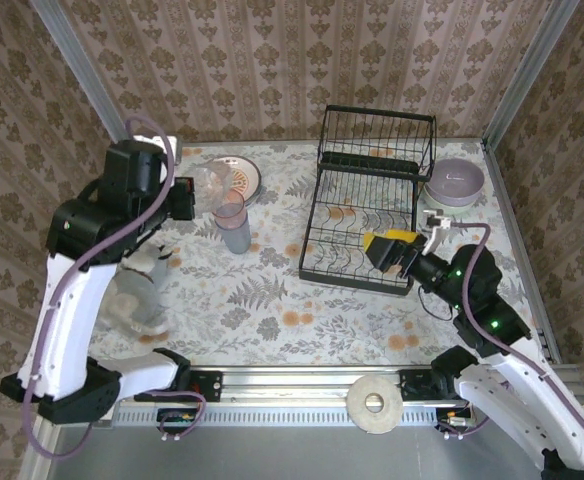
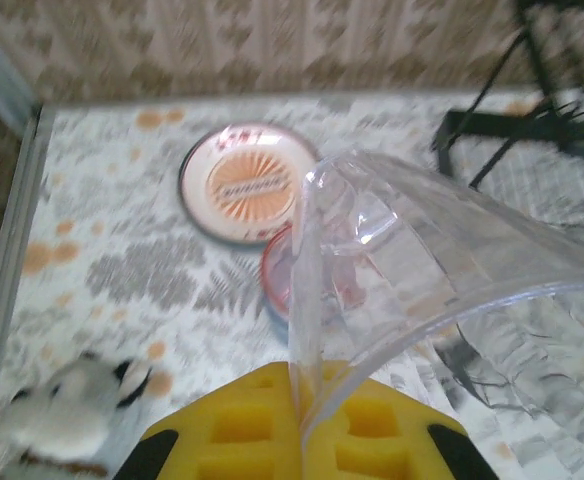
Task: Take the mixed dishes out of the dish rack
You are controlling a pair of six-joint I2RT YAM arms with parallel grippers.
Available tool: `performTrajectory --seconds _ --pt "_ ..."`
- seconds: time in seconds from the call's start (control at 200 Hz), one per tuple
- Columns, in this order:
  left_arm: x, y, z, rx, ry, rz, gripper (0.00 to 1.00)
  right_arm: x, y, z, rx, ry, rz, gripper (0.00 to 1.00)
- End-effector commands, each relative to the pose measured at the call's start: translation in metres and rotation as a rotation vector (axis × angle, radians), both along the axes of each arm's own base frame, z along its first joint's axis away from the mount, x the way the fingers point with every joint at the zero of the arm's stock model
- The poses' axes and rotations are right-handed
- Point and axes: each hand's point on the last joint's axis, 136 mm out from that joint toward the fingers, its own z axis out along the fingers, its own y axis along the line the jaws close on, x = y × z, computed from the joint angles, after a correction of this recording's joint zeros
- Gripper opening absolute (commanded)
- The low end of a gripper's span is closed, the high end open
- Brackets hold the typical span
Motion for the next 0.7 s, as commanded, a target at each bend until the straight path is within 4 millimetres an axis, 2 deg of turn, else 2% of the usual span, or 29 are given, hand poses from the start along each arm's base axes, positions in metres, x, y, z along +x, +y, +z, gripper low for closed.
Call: performTrajectory --seconds 0.0,0.27,0.485,0.69 --pt "-0.010 0.004 -0.036 0.025 0.229 -0.052 0.00 -0.005 0.010 0.012 -0.086 -0.106 0.031 1.00" --pt "0.021 0.002 -0.041 0.015 0.265 -0.051 0.00 -0.016 0.029 -0.008 -0.124 -0.109 0.119 1.00" --pt "0.041 -0.001 -0.049 0.034 0.300 -0.048 0.00 -0.021 0.030 -0.014 -0.125 -0.122 0.135 1.00" --pt "0.049 0.001 -0.061 0.077 0.352 -0.042 0.00 -0.022 0.028 -0.019 -0.138 -0.122 0.128 1.00"
